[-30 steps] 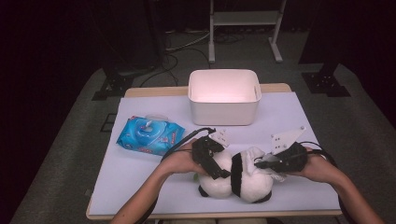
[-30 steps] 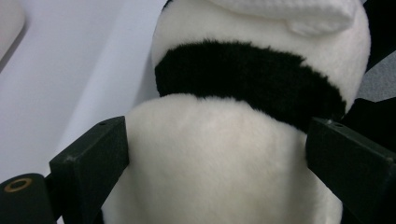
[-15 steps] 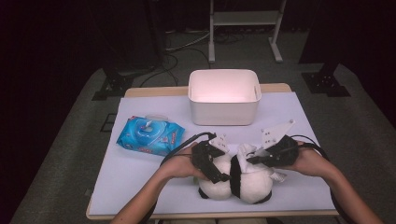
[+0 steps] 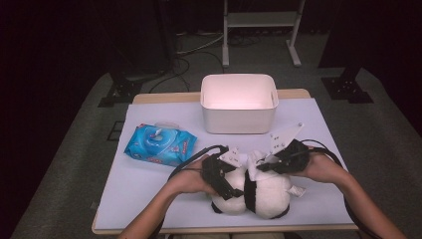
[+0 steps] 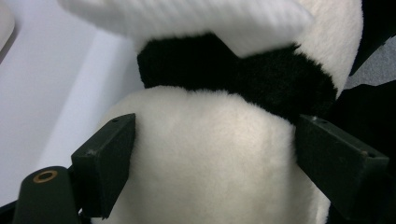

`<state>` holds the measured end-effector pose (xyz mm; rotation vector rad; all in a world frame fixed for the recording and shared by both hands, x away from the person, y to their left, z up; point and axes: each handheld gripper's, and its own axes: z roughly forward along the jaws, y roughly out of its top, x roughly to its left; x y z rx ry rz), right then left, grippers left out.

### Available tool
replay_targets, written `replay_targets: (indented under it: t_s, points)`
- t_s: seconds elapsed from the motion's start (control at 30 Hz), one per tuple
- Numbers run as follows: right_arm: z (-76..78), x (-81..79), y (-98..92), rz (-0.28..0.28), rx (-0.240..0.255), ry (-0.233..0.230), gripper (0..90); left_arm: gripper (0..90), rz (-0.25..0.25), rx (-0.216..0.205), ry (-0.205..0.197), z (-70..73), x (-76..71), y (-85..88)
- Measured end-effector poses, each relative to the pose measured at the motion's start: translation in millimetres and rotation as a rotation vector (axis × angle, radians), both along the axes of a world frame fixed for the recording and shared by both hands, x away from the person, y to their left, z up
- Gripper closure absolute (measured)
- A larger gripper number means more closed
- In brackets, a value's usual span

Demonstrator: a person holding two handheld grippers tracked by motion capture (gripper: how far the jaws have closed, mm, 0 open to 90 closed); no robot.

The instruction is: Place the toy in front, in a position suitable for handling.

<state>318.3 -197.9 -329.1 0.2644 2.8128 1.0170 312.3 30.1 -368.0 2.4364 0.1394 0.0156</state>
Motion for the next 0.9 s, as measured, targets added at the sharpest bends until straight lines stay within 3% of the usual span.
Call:
replay_targets:
  t_s: [0.57,0.77,0.9]
  points:
    - [-6.9,-11.6,-55.6,-0.103,0.084,0.02,82.3,14.6,0.004,-0.023,-0.008,-1.4,-5.9,4.1]
    - [-11.0,-14.0,-69.0,-0.13,0.067,0.031,82.2,14.6,0.011,-0.015,-0.007,-0.8,-6.2,1.9]
    - [-9.4,-14.0,-66.5,-0.126,0.071,0.036,82.2,14.5,0.008,0.001,-0.012,0.4,-6.1,-0.3]
